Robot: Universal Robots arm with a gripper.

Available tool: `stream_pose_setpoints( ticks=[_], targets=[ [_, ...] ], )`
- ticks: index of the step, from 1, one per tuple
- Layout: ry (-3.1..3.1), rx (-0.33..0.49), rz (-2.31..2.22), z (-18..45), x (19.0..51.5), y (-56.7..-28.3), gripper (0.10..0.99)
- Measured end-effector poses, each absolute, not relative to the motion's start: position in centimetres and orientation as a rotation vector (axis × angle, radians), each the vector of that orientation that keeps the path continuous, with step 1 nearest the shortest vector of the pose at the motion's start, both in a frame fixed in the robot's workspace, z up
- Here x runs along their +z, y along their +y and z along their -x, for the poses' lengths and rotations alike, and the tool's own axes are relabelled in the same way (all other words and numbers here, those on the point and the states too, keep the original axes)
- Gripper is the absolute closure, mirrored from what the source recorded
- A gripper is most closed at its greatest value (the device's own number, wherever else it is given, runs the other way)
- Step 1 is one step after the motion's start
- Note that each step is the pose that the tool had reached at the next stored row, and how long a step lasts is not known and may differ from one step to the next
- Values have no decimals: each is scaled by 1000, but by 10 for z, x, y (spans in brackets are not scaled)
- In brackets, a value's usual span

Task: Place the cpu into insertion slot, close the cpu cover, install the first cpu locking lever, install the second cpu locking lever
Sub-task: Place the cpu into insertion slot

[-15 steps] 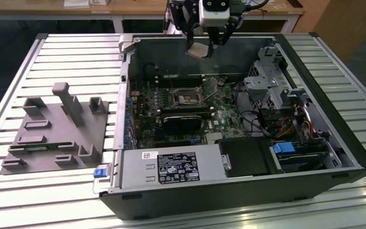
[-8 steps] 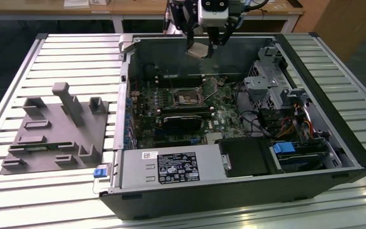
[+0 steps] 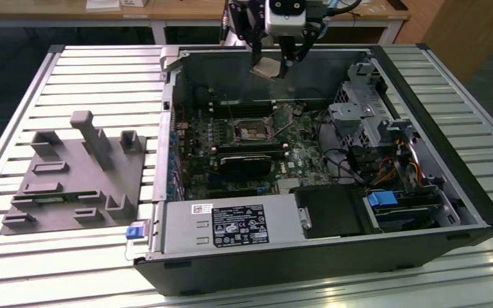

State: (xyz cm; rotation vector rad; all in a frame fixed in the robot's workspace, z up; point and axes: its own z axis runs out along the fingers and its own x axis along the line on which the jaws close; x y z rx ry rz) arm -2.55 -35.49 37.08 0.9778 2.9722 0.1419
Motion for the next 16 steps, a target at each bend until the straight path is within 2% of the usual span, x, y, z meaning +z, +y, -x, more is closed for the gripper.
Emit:
stream_pose_setpoints(
  ticks=[16],
  targets=[
    [2943,141,-1054,26,371,-355,545]
  ],
)
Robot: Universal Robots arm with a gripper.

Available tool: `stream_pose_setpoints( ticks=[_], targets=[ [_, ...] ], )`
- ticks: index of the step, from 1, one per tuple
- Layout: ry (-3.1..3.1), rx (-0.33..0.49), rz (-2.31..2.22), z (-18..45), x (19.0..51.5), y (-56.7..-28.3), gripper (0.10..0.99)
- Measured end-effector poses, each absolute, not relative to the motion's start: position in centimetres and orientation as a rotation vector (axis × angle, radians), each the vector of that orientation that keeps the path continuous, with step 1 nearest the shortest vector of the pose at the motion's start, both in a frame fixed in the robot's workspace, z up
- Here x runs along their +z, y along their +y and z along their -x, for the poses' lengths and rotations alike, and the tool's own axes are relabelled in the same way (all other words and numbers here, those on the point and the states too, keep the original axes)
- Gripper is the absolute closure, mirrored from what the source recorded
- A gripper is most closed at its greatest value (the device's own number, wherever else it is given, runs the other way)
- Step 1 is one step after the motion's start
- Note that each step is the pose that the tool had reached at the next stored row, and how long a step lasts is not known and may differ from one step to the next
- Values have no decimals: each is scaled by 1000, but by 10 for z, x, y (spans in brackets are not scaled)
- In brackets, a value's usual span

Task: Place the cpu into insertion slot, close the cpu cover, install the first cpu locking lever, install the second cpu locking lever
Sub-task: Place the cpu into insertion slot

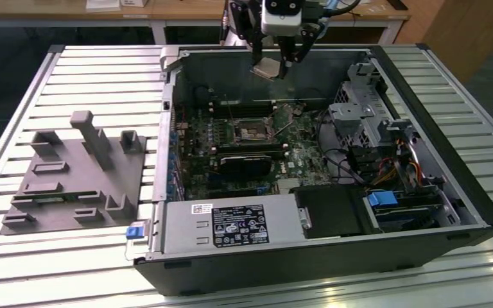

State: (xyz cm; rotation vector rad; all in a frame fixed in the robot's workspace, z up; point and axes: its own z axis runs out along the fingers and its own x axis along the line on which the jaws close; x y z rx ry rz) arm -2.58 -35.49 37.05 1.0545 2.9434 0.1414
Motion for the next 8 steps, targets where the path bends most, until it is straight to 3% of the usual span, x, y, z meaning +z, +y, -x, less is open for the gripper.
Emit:
stream_pose_setpoints(
  ticks=[8],
  targets=[
    [2928,141,-1094,26,370,-355,545]
  ],
)
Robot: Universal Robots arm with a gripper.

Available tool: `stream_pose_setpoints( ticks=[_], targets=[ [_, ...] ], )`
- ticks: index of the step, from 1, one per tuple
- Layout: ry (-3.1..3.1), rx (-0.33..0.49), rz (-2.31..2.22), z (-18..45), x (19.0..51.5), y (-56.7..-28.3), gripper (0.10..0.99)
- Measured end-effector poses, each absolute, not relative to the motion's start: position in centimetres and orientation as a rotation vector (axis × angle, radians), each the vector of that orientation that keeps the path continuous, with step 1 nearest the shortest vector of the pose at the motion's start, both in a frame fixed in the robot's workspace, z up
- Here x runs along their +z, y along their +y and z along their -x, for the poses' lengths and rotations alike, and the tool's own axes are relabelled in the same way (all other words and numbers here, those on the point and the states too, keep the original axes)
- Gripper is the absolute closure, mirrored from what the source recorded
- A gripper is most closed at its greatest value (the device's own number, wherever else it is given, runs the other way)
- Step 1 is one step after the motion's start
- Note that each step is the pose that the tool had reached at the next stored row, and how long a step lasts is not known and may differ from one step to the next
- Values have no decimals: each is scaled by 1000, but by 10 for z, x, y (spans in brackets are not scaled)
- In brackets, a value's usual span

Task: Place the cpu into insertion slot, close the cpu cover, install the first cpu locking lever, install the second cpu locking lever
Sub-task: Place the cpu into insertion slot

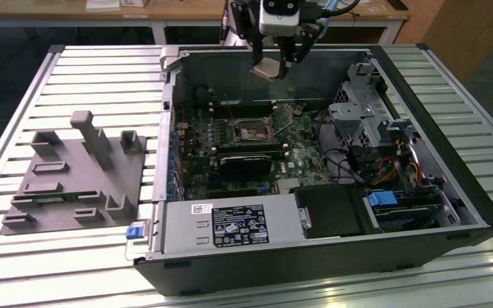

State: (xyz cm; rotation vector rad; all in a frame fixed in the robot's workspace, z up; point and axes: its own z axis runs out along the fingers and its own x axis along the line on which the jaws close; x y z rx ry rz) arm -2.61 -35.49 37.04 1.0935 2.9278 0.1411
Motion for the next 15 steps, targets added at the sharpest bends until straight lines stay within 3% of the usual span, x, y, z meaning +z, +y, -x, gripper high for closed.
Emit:
stream_pose_setpoints(
  ticks=[15],
  targets=[
    [2888,140,-1187,27,370,-355,545]
  ],
)
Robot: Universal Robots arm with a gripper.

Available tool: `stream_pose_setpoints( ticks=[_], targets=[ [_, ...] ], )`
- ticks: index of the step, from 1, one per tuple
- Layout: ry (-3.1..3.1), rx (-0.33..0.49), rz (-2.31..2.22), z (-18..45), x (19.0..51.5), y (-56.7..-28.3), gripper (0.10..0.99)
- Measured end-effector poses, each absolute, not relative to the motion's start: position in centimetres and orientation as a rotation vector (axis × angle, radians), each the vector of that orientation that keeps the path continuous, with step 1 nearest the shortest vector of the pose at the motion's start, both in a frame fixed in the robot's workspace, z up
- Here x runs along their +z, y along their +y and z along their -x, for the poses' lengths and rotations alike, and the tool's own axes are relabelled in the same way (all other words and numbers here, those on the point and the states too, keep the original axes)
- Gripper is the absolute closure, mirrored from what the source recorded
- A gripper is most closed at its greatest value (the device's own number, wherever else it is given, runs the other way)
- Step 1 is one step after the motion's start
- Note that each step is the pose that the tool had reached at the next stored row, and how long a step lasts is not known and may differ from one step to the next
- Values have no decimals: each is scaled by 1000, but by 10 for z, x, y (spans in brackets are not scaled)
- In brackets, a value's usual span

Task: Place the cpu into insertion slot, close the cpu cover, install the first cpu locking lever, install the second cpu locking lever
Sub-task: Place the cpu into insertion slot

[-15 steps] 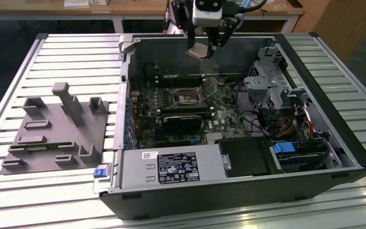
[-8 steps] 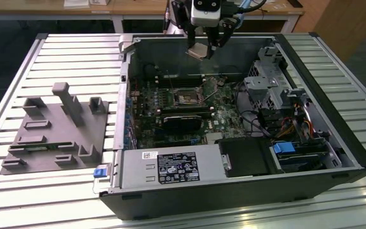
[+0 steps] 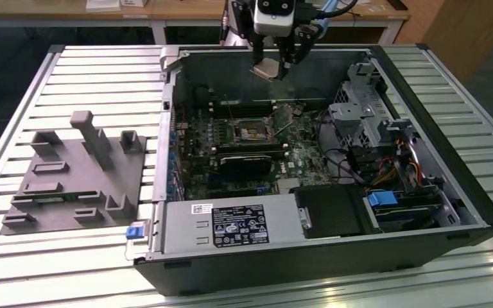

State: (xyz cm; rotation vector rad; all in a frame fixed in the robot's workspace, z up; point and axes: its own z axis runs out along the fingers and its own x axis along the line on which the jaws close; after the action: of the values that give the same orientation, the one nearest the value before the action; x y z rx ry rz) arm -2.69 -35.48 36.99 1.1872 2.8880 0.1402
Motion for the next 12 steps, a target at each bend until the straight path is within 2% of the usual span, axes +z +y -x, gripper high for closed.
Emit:
stream_pose_setpoints(
  ticks=[12],
  targets=[
    [2804,137,-1360,28,368,-355,545]
  ],
)
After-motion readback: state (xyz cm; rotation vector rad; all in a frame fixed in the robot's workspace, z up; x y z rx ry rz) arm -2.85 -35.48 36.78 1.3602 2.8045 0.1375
